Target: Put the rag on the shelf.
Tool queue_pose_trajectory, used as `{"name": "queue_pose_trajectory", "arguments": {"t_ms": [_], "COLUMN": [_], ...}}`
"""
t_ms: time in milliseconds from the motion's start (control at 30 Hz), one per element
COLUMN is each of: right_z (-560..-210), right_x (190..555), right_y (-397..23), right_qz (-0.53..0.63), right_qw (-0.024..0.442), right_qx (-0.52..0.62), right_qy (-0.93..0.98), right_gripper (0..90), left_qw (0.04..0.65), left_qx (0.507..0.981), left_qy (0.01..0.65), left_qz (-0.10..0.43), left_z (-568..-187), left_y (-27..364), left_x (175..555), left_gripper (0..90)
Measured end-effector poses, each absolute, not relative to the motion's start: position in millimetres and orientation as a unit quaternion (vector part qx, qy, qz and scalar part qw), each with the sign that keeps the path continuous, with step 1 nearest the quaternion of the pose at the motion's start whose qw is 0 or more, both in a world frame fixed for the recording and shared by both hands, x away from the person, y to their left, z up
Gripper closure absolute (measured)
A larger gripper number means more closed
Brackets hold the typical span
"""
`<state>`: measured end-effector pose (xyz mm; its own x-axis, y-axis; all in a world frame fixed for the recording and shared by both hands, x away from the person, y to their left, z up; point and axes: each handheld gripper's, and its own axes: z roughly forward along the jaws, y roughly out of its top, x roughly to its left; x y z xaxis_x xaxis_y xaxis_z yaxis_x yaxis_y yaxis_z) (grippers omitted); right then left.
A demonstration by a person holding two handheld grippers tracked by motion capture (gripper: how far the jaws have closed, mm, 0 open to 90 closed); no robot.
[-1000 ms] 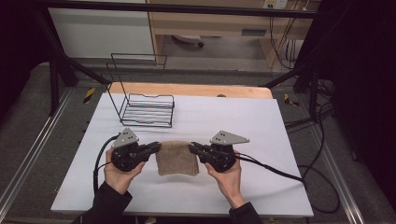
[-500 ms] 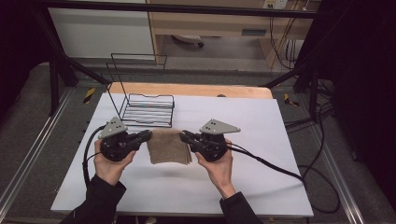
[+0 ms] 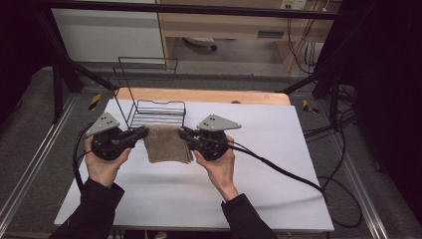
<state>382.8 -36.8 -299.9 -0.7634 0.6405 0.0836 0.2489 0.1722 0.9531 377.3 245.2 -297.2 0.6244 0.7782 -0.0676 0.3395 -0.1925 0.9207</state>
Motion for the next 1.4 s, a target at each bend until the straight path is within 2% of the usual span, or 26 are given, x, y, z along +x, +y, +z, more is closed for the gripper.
{"name": "queue_pose_trajectory", "arguments": {"t_ms": [1400], "right_z": [-227.3], "right_x": [430.1], "right_y": [11.8], "right_qz": [0.596], "right_qw": [0.226], "right_qx": [0.272], "right_qy": [0.721], "right_gripper": [83.8], "left_qw": [0.541], "left_qx": [0.696], "left_qy": [0.382], "left_qz": [0.279], "left_z": [-217.8], "left_y": [284.9], "left_x": [411.6], "left_gripper": [86.0]}}
